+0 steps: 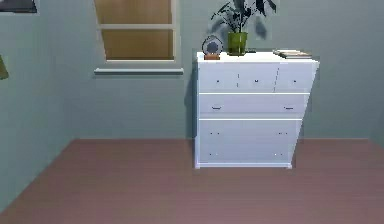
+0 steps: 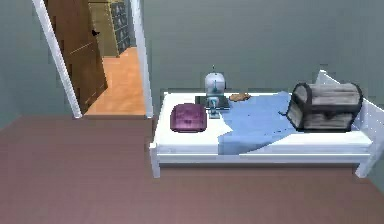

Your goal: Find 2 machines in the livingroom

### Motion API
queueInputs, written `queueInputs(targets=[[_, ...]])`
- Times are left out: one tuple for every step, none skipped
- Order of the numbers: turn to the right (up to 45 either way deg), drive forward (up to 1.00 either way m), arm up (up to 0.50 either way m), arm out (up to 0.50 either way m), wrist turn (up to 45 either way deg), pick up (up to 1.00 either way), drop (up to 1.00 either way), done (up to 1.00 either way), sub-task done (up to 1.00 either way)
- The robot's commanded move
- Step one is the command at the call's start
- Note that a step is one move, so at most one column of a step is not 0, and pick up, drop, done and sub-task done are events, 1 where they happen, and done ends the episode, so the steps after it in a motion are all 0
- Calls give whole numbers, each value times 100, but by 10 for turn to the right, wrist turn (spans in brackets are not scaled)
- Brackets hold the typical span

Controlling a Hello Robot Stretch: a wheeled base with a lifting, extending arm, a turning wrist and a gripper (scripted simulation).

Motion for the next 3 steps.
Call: queueInputs(targets=[[240,0,0,0,0,0,0,0,0],[0,30,0,0,0,0,0,0,0],[150,0,0,0,0,0,0,0,0]])
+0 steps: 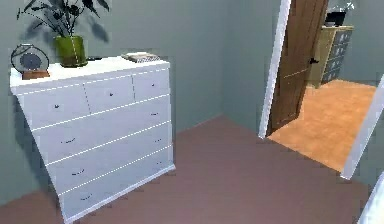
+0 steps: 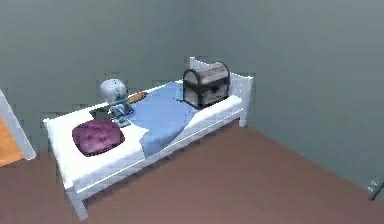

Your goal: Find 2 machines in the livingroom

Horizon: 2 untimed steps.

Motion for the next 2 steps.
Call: queueInputs(targets=[[0,45,0,0,0,0,0,0,0],[390,0,0,0,0,0,0,0,0]])
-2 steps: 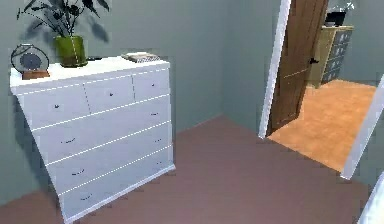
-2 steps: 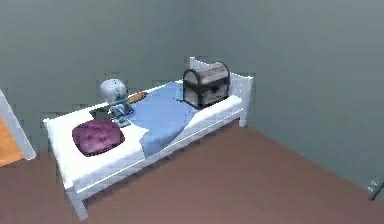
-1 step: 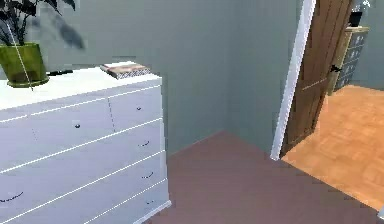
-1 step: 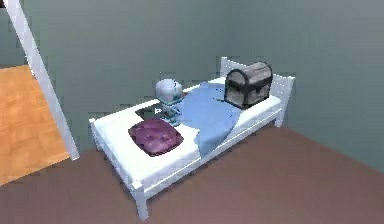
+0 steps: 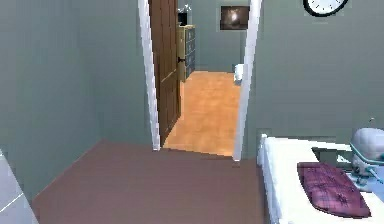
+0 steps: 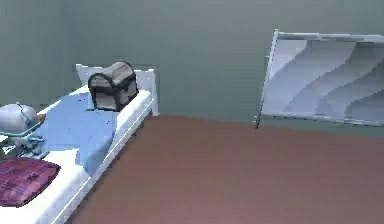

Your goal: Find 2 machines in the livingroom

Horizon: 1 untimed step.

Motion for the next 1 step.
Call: queueInputs(targets=[[0,100,0,0,0,0,0,0,0]])
